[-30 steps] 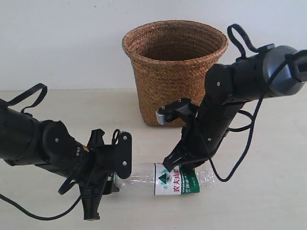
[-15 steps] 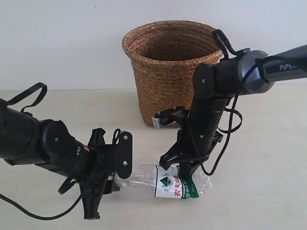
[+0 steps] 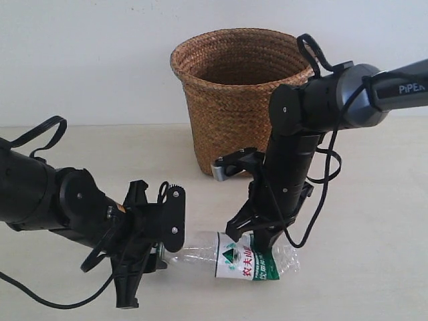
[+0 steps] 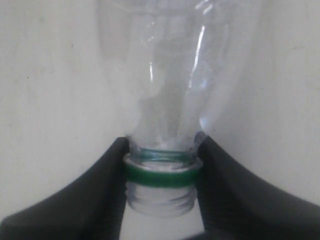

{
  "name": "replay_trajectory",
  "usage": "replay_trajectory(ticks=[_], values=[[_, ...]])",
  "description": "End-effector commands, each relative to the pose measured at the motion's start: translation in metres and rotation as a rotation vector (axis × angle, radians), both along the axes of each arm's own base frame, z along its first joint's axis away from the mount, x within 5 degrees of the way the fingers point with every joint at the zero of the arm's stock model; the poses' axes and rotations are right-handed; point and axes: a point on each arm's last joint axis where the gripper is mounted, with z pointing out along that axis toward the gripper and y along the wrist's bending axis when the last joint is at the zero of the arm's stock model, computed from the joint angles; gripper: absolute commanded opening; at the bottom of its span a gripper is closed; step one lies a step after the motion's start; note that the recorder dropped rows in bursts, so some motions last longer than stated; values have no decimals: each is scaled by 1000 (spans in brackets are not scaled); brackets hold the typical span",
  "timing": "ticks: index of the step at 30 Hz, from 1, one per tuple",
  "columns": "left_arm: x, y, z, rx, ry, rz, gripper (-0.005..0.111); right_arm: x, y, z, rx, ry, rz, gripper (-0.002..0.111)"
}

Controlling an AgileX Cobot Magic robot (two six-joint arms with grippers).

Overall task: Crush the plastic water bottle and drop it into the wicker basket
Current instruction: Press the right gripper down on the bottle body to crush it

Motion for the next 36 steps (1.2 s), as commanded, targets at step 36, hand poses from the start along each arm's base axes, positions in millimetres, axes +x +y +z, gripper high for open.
replay_trajectory(ticks=[36], values=[[1, -3, 4, -21, -25, 18, 4, -20, 50, 6, 193, -125, 90, 0]])
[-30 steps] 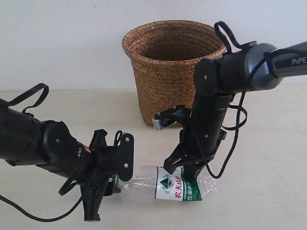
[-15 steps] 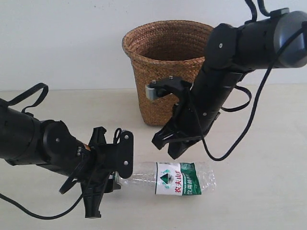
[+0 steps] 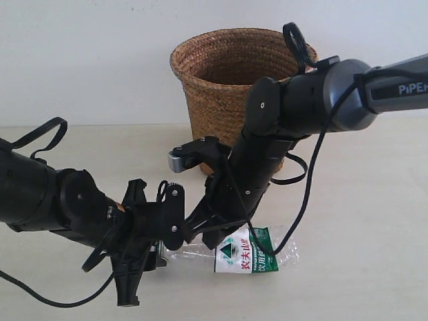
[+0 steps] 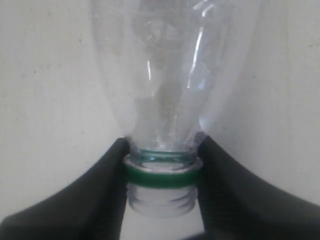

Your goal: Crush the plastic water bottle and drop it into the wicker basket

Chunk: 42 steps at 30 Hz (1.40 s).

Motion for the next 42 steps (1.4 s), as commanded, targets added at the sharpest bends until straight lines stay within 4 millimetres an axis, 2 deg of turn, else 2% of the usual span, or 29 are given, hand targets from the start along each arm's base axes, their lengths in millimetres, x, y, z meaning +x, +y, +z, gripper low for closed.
replay_trajectory(ticks=[1, 8, 18, 28, 31, 34, 42], values=[[0, -1, 4, -17, -5, 14, 4, 4, 0, -18, -38, -6, 2, 0], [0, -1, 4, -17, -5, 14, 4, 6, -1, -28, -71, -1, -21, 0], [0, -1, 4, -17, -2, 15, 4, 6, -1, -78, -134, 100, -39, 0], [0, -1, 4, -19, -1, 17, 4, 4, 2, -81, -110, 106, 20, 0], [0, -1, 4, -19, -1, 17, 4, 4, 2, -73, -100, 98, 46, 0], [0, -1, 4, -19, -1, 17, 4, 5, 3, -56, -75, 59, 54, 0], [0, -1, 4, -19, -1, 17, 4, 2, 1, 0, 3, -57, 62, 0]])
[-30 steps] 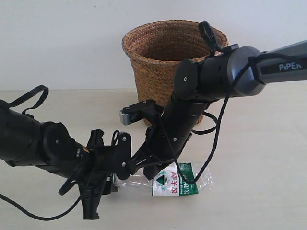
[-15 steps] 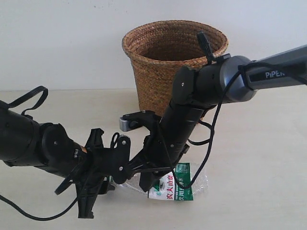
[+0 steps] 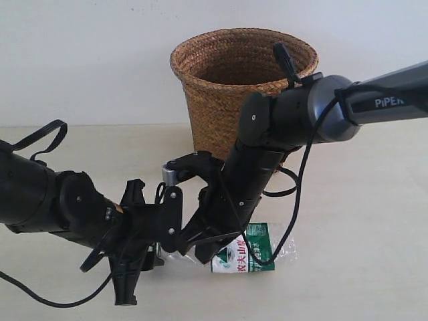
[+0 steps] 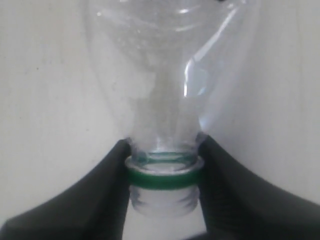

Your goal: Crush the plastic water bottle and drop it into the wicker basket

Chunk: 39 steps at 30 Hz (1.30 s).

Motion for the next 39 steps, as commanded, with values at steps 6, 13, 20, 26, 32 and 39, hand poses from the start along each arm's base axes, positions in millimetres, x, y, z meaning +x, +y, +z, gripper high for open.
replay_trajectory(ticks=[6, 13, 20, 26, 32, 39], values=[[-2, -5, 7, -32, 12, 20, 4, -5, -9, 50, 35, -177, 95, 0], [-2, -5, 7, -32, 12, 20, 4, -16, -15, 49, 3, -152, 275, 0], [-2, -5, 7, -32, 12, 20, 4, -18, -17, 46, -6, -218, 524, 0], [-2, -5, 7, -31, 16, 19, 4, -7, -18, 44, -21, -324, 556, 0], [-2, -5, 7, -31, 19, 18, 4, 6, -23, 19, -36, -321, 572, 0], [-2, -5, 7, -31, 19, 18, 4, 13, -19, -24, -62, -260, 565, 0]])
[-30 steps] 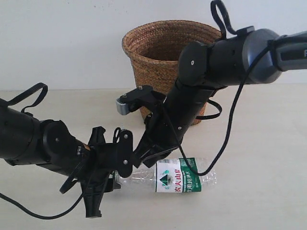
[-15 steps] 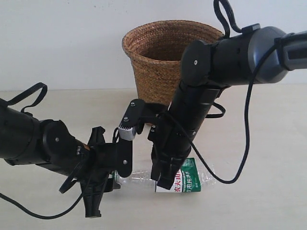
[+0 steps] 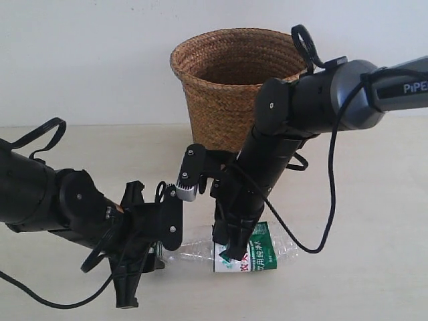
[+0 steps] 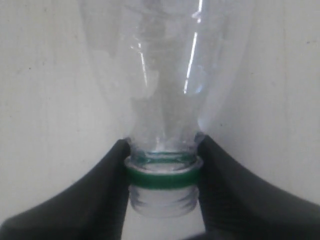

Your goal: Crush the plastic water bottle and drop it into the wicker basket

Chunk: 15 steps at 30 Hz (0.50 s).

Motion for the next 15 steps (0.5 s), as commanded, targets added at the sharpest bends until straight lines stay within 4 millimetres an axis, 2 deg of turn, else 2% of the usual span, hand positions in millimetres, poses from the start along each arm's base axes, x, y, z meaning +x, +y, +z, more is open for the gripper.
replay_trajectory(ticks=[1, 5, 15], values=[[0, -3, 4, -12, -11, 1, 4, 4, 0, -43, -61, 57, 4, 0], [-1, -3, 4, -11, -6, -1, 4, 3, 2, -61, -59, 108, -23, 0], [-2, -3, 3, -8, 13, -7, 4, 1, 2, -74, -71, 162, -35, 0]])
